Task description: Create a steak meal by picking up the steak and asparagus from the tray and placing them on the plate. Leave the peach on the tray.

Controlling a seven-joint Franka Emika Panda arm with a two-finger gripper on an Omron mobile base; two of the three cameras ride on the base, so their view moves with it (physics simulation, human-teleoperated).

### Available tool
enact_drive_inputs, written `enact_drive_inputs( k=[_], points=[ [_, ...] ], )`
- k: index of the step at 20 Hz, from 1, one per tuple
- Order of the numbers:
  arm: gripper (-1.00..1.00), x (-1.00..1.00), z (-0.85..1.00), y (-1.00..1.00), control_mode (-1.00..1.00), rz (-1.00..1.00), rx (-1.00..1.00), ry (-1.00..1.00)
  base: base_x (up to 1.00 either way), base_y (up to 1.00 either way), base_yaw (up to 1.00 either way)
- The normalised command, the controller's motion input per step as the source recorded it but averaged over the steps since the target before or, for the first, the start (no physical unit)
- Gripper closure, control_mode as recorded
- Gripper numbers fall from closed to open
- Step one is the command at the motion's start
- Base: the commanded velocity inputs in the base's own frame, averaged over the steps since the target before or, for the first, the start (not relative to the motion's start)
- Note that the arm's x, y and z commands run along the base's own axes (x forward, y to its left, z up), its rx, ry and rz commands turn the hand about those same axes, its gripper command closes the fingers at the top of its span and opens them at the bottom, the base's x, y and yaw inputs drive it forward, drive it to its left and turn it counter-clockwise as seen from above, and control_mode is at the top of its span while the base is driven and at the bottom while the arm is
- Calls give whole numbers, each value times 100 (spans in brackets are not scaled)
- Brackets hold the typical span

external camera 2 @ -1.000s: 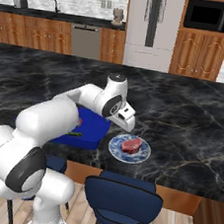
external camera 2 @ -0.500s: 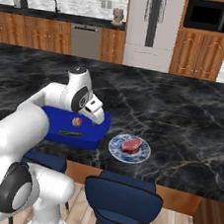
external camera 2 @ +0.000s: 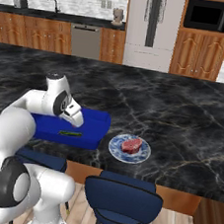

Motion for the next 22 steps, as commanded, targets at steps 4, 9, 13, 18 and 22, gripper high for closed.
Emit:
enact_drive_inputs(
  k=[4,9,13,18,22],
  points=[
    [-100,19,-41,40,-100,4,1,12,0,0,0],
    [-100,36,-33,2,-100,6,6,9,0,0,0],
    [-100,29,-44,0,-100,7,3,4,0,0,0],
    [-100,28,-46,0,-100,7,0,2,0,0,0],
    [-100,34,-43,1,-100,3,0,0,0,0,0]
  ],
)
